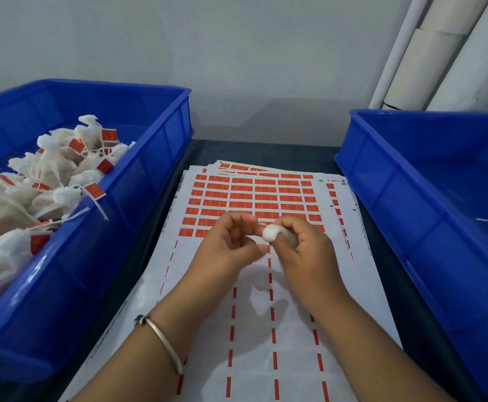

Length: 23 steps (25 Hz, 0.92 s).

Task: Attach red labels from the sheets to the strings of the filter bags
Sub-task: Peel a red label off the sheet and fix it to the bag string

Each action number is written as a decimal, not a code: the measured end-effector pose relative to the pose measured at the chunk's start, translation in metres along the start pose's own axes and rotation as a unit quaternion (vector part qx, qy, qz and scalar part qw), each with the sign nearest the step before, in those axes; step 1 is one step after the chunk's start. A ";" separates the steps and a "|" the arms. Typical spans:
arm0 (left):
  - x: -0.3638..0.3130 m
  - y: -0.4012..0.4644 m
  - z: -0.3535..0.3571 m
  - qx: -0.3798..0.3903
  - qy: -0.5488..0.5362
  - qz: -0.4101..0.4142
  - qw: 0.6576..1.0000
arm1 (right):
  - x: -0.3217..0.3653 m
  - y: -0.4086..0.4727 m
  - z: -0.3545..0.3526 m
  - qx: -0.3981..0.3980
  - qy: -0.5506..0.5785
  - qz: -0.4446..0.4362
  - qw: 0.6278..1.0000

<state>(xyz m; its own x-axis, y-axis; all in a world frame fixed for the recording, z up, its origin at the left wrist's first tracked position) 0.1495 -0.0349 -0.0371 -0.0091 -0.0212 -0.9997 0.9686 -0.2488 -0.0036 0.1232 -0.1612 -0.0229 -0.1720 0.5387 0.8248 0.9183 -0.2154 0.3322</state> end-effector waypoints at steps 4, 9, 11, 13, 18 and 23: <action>-0.007 0.000 -0.003 -0.036 0.108 0.051 0.992 | -0.004 0.001 0.004 0.036 0.047 0.041 0.997; -0.007 0.004 -0.018 -0.090 0.128 0.049 0.987 | -0.012 0.001 0.017 0.091 0.144 0.135 0.976; -0.007 0.004 -0.018 -0.094 0.135 0.051 0.985 | -0.015 -0.003 0.026 0.138 0.185 0.177 0.957; -0.007 0.003 -0.015 -0.087 0.132 0.050 0.986 | -0.012 -0.008 0.034 0.194 0.262 0.196 0.925; -0.012 -0.002 -0.009 -0.065 0.198 0.068 0.976 | -0.020 -0.007 0.030 0.162 0.281 0.230 0.918; -0.024 -0.007 0.001 -0.008 0.250 0.138 0.958 | -0.026 -0.001 0.019 0.103 0.259 0.215 0.936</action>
<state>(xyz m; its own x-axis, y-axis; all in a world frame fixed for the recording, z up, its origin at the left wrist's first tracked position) 0.1423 -0.0339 -0.0130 0.3635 0.3835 -0.8490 0.9210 -0.2851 0.2655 0.1335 -0.1595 -0.0530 0.1297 -0.0402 0.9907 0.9823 -0.1309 -0.1339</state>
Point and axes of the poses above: each hand's wrist, its own y-axis towards the middle knuckle, its own z-axis out of the palm, x = y × z, the point moved 8 cm from there along y, towards the middle knuckle, and after that the axes turned 1 degree about -x, right-handed, at the moved point
